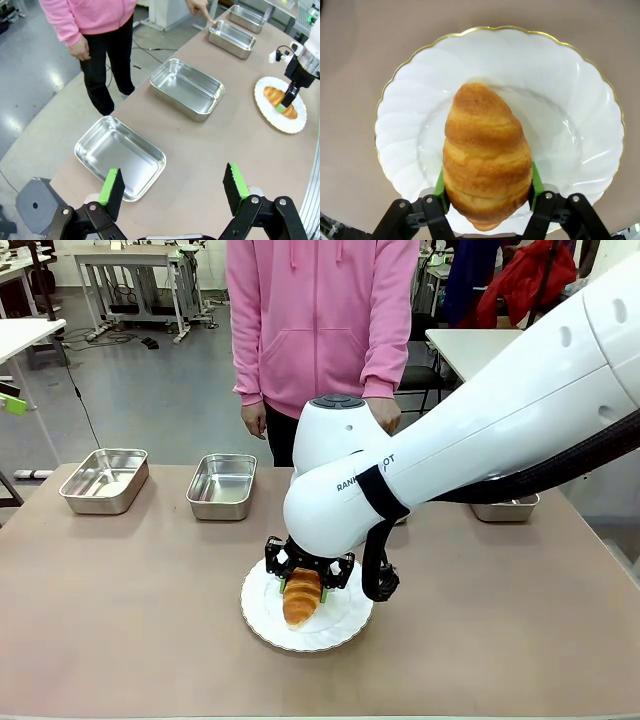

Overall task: Place the bread in the container.
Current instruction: Place the Butter Roll into the Airtight Container indicated by the human.

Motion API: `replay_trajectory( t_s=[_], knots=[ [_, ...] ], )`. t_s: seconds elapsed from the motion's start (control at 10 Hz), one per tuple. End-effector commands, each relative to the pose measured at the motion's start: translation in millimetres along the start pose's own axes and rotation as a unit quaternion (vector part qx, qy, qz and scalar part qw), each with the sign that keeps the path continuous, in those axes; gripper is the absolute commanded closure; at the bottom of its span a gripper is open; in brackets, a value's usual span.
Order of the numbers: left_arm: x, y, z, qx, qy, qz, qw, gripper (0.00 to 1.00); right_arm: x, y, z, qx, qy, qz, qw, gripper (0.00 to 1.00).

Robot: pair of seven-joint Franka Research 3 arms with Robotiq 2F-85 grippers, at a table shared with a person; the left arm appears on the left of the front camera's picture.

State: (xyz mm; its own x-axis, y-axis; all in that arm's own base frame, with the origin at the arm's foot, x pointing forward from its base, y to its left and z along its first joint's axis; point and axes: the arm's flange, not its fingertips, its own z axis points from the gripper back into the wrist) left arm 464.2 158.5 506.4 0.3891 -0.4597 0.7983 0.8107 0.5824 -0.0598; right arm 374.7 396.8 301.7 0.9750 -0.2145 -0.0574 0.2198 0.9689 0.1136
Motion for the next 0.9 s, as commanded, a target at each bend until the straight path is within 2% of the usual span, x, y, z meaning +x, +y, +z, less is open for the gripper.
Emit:
replay_trajectory(
  t_s=[0.0, 0.1, 0.5, 0.6, 0.7, 0.8],
  knots=[
    [1, -1, 1, 0.001, -0.001, -0.003, 1.0, 0.0, 2, 2, 2, -0.014, -0.008, 0.021, 1.0, 0.6],
    [1, -1, 1, 0.001, -0.001, -0.003, 1.0, 0.0, 0, 0, 0, 0.0, 0.0, 0.0, 1.0, 0.6],
    [1, -1, 1, 0.001, -0.001, -0.003, 1.0, 0.0, 0, 0, 0, 0.0, 0.0, 0.0, 1.0, 0.6],
    [1, -1, 1, 0.001, -0.001, -0.003, 1.0, 0.0, 0, 0, 3, 0.002, -0.002, 0.004, 1.0, 0.52],
    [1, -1, 1, 0.001, -0.001, -0.003, 1.0, 0.0, 11, -5, 29, 0.016, -0.01, 0.013, 1.0, 0.59],
    [1, -1, 1, 0.001, -0.001, -0.003, 1.0, 0.0, 19, -11, 58, 0.029, -0.02, 0.027, 0.999, 0.59]
  ],
)
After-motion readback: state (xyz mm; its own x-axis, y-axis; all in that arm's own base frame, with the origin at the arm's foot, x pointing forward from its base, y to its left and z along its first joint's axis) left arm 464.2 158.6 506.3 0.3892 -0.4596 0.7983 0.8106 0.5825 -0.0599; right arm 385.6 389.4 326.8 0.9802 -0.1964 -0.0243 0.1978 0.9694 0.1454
